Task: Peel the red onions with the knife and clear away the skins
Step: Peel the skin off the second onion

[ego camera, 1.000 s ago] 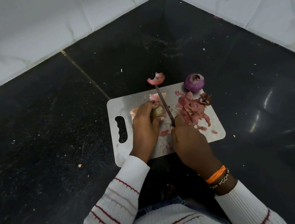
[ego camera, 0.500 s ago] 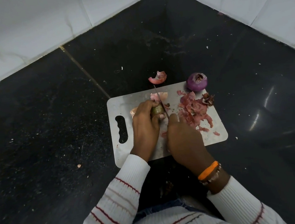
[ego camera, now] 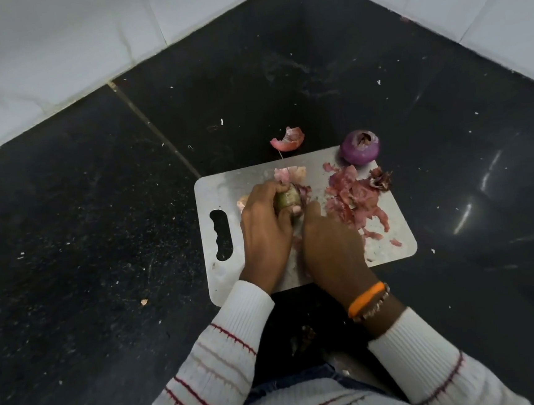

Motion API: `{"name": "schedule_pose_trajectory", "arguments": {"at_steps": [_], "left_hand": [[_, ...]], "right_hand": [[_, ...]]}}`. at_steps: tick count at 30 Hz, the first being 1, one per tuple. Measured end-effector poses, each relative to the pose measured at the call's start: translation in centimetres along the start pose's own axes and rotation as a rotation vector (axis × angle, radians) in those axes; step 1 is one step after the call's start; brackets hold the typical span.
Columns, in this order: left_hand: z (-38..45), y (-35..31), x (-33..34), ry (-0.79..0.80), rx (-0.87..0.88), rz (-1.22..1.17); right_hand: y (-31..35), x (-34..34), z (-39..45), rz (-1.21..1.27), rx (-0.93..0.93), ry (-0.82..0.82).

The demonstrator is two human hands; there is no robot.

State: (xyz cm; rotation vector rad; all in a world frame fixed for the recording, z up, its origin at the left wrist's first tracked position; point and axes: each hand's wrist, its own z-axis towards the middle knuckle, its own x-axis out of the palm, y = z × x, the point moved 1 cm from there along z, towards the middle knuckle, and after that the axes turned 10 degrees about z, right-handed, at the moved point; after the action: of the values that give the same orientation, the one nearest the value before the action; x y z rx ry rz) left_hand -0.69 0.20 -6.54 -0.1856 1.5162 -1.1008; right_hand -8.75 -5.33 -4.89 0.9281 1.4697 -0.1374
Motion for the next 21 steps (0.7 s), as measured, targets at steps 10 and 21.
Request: {"name": "schedule_pose_trajectory", "arguments": {"at_steps": [10, 21], "left_hand": [[0.0, -0.4, 0.3, -0.017, -0.008, -0.008], [0.4, 0.6, 0.0, 0.029, -0.106, -0.101]], "right_hand": [[-0.8, 0.7, -0.7, -0.01, 0.018, 0.01], [-3.2, -0.5, 0.6, -0.032, 0.079, -0.037]]}}
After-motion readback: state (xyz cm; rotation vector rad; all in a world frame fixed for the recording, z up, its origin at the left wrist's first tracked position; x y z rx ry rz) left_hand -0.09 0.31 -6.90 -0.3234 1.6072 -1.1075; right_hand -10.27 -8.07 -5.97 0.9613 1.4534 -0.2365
